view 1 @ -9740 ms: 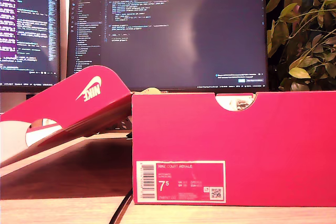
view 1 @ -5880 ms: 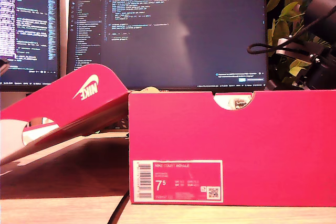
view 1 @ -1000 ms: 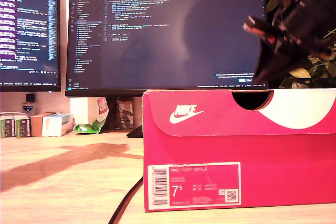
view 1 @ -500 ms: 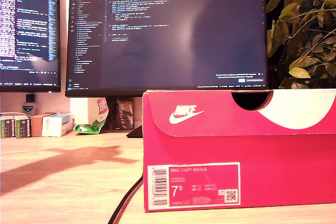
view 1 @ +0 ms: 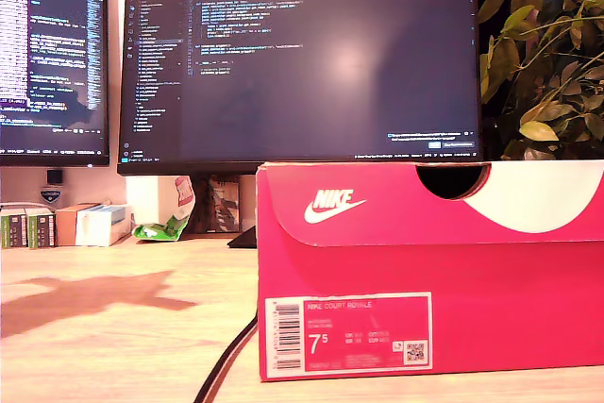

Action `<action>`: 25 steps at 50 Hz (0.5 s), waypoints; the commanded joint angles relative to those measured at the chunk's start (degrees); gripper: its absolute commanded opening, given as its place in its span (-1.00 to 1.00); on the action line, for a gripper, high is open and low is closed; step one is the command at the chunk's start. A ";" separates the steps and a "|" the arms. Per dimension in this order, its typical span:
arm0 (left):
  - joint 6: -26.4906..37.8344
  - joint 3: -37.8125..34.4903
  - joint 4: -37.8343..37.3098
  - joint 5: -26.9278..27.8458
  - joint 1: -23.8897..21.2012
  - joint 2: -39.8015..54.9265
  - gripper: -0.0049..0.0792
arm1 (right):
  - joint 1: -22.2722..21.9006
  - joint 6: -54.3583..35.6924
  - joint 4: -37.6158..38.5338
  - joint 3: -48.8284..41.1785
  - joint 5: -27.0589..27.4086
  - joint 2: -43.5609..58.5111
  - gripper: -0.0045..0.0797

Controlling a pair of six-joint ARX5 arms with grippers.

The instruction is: Close the red shoebox by pushing the lid with your left arm and holding the box in place with your right arm

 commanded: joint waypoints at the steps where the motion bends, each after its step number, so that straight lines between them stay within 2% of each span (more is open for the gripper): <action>1: 0.22 -1.57 1.31 0.74 0.00 0.44 -0.93 | -0.24 0.94 1.62 -3.80 0.13 -3.80 -0.92; 11: 0.61 -1.57 2.93 1.14 -0.02 0.24 -0.93 | -0.26 5.35 7.50 -13.64 2.93 -12.52 -0.92; 20: 0.68 -1.57 3.30 3.69 -0.15 0.24 -0.93 | -0.26 5.18 7.43 -17.77 7.15 -17.59 -0.92; 25: 0.68 -1.57 4.13 4.17 -0.33 0.11 -0.93 | -0.24 5.22 7.78 -20.35 7.69 -19.39 -0.92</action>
